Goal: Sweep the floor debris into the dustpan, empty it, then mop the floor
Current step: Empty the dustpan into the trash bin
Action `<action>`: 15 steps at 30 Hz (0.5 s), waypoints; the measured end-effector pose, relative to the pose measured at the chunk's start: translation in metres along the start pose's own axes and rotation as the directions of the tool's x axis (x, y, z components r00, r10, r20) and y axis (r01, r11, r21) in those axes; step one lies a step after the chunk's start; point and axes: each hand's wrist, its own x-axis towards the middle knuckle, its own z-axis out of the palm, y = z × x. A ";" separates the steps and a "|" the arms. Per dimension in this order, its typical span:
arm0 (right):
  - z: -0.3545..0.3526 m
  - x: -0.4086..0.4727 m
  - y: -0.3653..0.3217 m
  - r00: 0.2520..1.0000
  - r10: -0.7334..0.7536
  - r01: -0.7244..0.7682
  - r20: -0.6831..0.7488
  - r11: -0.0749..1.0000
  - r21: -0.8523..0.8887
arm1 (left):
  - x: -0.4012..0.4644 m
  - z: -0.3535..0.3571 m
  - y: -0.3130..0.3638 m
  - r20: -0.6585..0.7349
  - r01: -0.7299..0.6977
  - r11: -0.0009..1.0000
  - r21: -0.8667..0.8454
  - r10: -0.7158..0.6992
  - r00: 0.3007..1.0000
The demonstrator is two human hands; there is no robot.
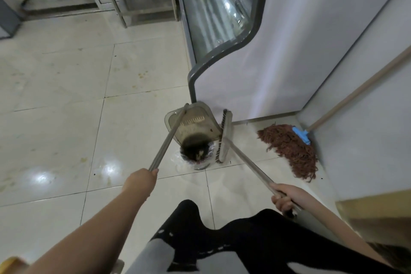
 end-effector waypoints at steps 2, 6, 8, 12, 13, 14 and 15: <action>0.001 -0.001 0.001 1.000 -0.021 0.020 -0.016 0.999 -0.047 | 0.004 -0.003 0.003 0.005 0.013 0.999 -0.041 -0.013 1.000; -0.007 0.000 0.010 0.997 -0.063 0.057 -0.042 0.990 -0.126 | -0.016 0.012 -0.028 0.010 0.016 1.000 0.027 -0.016 1.000; -0.002 0.001 0.010 0.998 -0.058 0.054 -0.019 0.986 -0.157 | -0.014 0.016 -0.024 0.002 -0.029 0.996 0.083 0.029 1.000; 0.002 0.001 0.004 1.000 -0.024 0.020 -0.020 0.989 -0.149 | -0.009 0.008 -0.010 0.043 -0.006 1.000 0.026 0.004 0.999; -0.002 0.002 0.002 0.999 -0.017 0.011 -0.031 0.986 -0.167 | -0.011 0.012 -0.015 0.016 -0.017 0.999 0.043 0.016 1.000; -0.006 0.004 0.003 0.999 -0.007 0.001 -0.032 0.982 -0.190 | -0.016 0.014 -0.022 0.000 -0.010 0.998 0.069 0.010 1.000; -0.008 0.005 0.004 1.000 0.008 -0.012 -0.021 0.978 -0.206 | -0.020 0.015 -0.025 0.009 -0.012 0.997 0.078 0.011 1.000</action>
